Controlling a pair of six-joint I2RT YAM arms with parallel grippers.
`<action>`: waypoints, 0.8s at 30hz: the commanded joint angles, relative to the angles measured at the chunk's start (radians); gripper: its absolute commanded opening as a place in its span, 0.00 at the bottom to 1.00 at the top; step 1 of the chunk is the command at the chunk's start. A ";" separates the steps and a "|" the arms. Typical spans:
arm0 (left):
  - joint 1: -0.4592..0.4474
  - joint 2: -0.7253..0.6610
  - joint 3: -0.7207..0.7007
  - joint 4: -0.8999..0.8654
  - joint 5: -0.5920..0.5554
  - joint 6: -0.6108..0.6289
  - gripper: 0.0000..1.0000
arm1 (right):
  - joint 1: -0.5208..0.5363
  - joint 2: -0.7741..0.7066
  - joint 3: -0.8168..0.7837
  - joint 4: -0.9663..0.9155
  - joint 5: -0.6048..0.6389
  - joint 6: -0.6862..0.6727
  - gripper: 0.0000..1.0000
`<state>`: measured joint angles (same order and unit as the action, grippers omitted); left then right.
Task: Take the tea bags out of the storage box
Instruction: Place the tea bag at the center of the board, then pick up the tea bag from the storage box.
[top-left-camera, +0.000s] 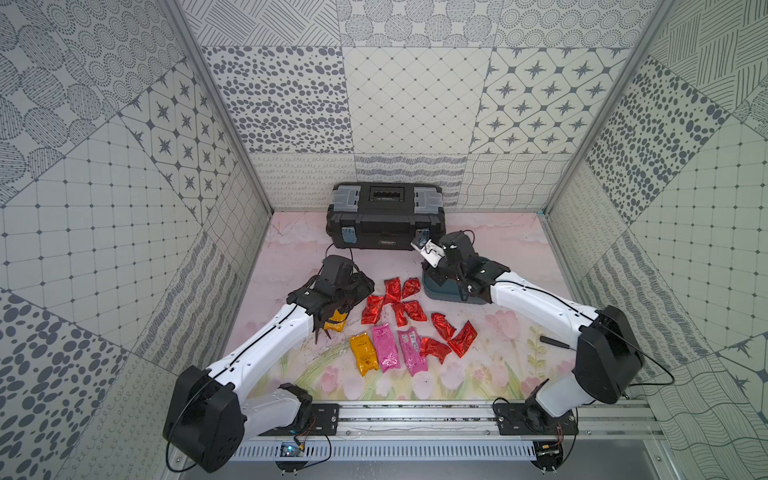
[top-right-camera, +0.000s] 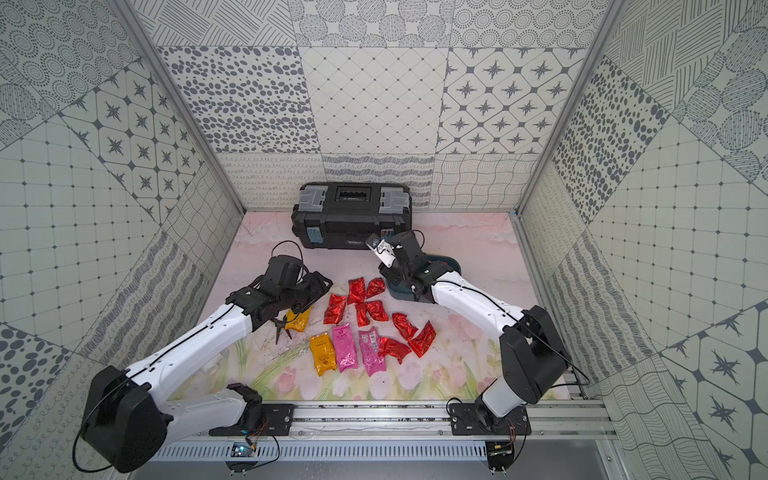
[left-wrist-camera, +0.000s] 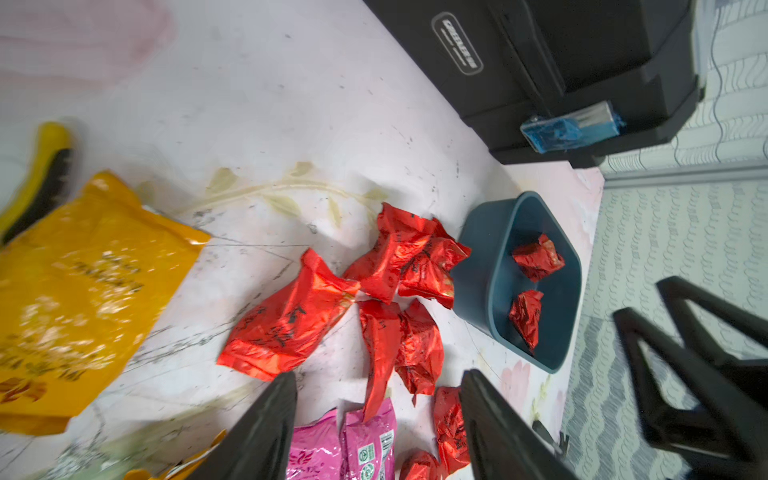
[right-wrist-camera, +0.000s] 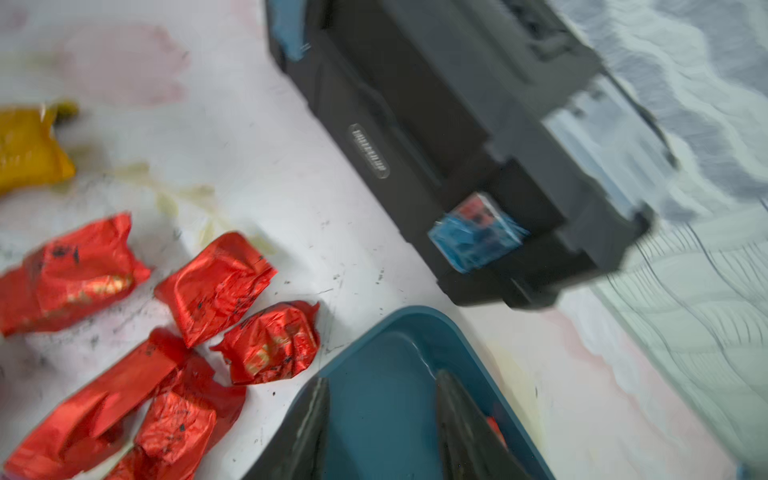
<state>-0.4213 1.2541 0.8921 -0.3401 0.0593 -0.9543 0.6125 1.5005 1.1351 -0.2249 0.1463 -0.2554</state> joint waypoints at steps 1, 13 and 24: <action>-0.062 0.169 0.140 0.098 0.151 0.197 0.71 | -0.074 -0.054 -0.069 -0.033 0.100 0.439 0.44; -0.162 0.652 0.587 -0.004 0.161 0.264 0.79 | -0.322 -0.104 -0.143 -0.237 -0.089 0.880 0.50; -0.189 0.964 0.958 -0.199 0.081 0.400 0.60 | -0.415 -0.128 -0.148 -0.243 -0.145 0.861 0.49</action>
<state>-0.5919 2.1254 1.7229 -0.3836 0.1963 -0.6884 0.2127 1.3952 0.9905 -0.4786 0.0311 0.5941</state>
